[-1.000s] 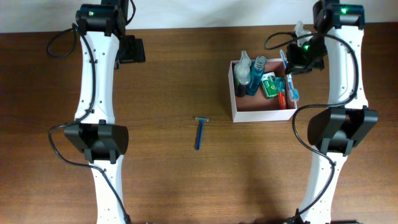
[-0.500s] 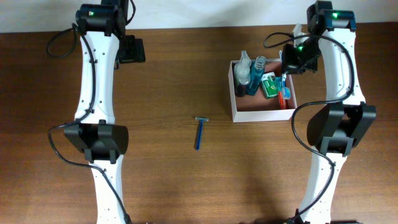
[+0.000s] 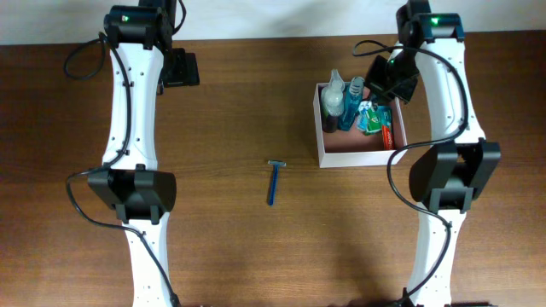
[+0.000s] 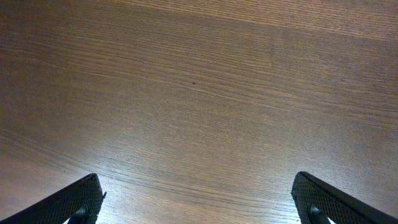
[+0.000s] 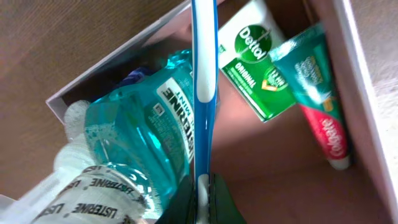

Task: Pack container
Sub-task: 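Lower the toothbrush into the box and open the right gripper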

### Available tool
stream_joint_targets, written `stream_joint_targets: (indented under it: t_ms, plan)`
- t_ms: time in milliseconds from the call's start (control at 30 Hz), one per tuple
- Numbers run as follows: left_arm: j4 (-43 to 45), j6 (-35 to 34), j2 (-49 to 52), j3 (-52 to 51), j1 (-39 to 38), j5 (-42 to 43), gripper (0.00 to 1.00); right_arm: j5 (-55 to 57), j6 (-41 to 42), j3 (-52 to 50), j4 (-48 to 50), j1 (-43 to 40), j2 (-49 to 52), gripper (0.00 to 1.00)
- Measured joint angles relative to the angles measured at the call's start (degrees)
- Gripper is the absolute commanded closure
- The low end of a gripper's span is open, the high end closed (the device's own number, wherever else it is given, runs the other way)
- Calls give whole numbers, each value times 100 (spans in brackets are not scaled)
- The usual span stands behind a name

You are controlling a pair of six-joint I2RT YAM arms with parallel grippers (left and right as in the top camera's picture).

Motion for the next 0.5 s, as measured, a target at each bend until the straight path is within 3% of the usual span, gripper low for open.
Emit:
stream_joint_targets:
  t_ms: [500]
  plan:
    - [-168,2,0,0,0,-2,1,479,1043,0,-157,22,0,96]
